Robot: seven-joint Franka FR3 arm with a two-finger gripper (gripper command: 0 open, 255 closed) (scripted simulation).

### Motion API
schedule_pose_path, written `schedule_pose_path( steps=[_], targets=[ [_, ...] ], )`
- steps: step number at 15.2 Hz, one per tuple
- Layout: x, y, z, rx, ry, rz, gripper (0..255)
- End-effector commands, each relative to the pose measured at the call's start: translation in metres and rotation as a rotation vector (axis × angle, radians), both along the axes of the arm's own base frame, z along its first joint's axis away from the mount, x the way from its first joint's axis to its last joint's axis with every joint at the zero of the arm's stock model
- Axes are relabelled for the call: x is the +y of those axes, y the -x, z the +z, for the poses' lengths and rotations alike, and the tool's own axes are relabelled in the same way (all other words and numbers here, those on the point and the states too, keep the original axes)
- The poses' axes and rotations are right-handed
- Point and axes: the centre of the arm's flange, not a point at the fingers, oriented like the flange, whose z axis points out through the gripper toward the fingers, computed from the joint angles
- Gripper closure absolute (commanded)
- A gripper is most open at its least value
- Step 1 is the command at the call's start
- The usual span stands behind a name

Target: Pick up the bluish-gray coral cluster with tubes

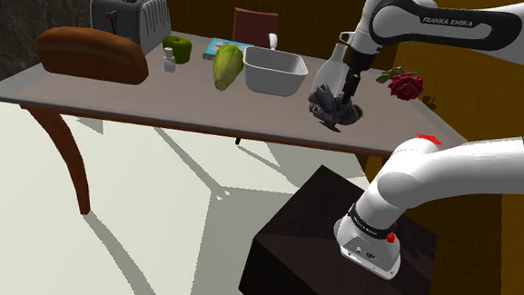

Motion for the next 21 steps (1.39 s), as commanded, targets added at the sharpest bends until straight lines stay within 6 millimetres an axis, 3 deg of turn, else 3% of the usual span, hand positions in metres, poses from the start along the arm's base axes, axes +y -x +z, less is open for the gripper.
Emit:
schedule_pose_path(
  steps=[1, 3, 4, 13, 21],
  targets=[
    [0.000, -0.001, -0.014, 0.000, 0.000, 0.000, 0],
    [0.000, -0.001, -0.014, 0.000, 0.000, 0.000, 0],
    [0.000, -0.001, -0.014, 0.000, 0.000, 0.000, 255],
    [0.000, -0.001, -0.014, 0.000, 0.000, 0.000, 255],
    [0.000, -0.001, 0.028, 0.000, 0.000, 0.000, 255]
  ],
)
